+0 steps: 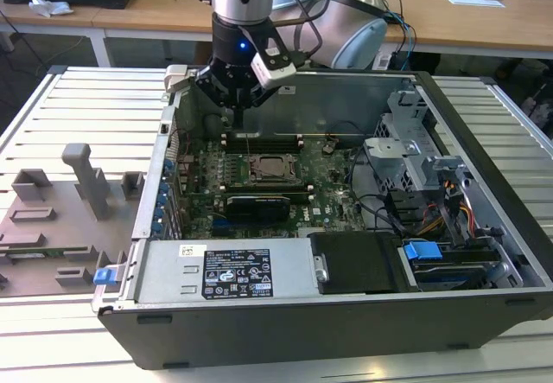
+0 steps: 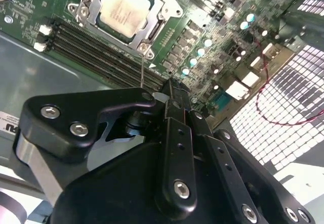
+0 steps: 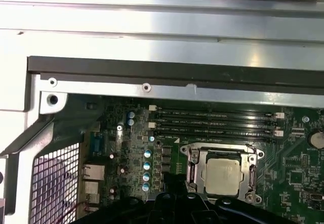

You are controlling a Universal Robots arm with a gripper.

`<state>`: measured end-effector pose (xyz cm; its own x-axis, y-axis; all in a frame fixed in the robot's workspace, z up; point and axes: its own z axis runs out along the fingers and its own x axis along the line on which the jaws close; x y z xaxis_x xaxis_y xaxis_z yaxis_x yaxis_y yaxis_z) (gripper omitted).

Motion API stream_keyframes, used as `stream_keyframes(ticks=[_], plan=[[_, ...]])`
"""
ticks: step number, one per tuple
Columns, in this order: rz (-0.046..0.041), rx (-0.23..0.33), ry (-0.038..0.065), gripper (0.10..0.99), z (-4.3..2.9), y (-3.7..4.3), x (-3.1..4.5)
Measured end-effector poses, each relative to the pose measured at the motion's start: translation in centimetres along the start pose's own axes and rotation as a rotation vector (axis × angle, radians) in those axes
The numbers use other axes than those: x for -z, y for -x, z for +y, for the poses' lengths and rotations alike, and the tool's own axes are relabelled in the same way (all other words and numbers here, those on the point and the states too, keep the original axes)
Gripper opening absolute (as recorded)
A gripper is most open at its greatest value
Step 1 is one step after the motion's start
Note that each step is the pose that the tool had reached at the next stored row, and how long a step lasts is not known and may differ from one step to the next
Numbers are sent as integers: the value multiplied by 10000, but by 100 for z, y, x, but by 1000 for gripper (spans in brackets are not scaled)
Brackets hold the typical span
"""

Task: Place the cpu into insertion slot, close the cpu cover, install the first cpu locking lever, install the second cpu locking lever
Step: 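Install the first cpu locking lever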

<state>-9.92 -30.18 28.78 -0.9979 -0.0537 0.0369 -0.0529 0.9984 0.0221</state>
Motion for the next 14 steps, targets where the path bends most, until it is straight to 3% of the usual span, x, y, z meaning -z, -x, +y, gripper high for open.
stream_keyframes(ticks=[7, 12, 14], plan=[[-7, 4, 137, 106, 92, 1, -58], [-7, 8, 149, 106, 159, 23, -211], [-6, 5, 144, 106, 158, 61, -222]])
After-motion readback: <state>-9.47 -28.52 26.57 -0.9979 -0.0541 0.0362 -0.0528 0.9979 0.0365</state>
